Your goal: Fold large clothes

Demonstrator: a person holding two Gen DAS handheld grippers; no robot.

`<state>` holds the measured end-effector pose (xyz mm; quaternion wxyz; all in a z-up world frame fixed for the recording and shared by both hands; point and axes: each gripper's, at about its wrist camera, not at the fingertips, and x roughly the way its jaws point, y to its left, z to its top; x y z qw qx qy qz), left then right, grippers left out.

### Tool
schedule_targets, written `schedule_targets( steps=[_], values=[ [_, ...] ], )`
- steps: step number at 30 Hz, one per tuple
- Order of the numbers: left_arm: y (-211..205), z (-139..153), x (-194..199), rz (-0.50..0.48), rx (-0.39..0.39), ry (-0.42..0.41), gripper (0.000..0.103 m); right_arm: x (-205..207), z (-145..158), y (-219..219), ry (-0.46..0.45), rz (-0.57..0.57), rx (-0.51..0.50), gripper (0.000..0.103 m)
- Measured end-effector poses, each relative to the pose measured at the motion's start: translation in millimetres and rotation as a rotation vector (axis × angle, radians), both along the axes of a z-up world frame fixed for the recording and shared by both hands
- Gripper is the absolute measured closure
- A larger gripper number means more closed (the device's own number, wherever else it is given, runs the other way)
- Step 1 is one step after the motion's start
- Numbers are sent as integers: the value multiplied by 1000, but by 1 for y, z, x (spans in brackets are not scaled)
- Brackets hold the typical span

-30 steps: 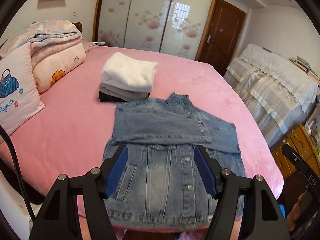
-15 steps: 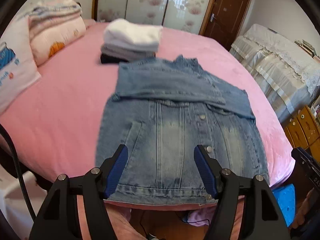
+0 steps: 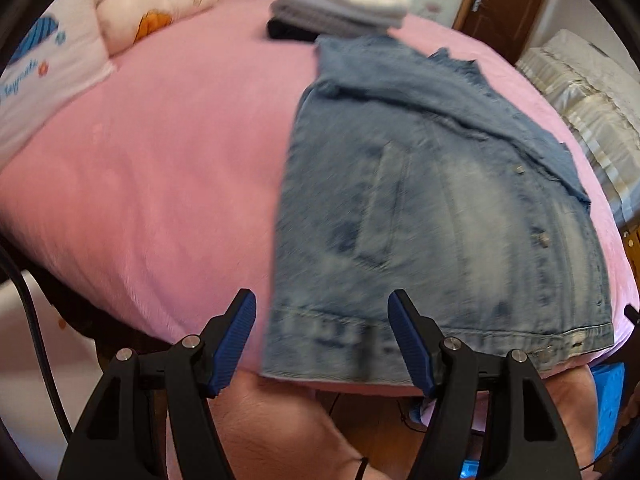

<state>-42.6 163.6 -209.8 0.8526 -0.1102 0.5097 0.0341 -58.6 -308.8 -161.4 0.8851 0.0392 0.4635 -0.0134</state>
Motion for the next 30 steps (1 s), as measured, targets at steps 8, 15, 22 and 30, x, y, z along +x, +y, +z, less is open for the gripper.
schedule_targets(
  steps=[8, 15, 22, 30],
  values=[
    [20, -36, 4, -19, -115, 17, 36, -1, -40, -46, 72, -61, 133, 45],
    [31, -46, 5, -36, -220, 7, 36, 3, -66, -49, 128, -35, 218, 51],
    [30, -47, 3, -77, -272, 14, 57, 2, -67, -46, 133, 0, 232, 62],
    [24, -48, 4, -81, -248, 35, 58, 6, -71, -43, 144, -12, 216, 61]
  ],
)
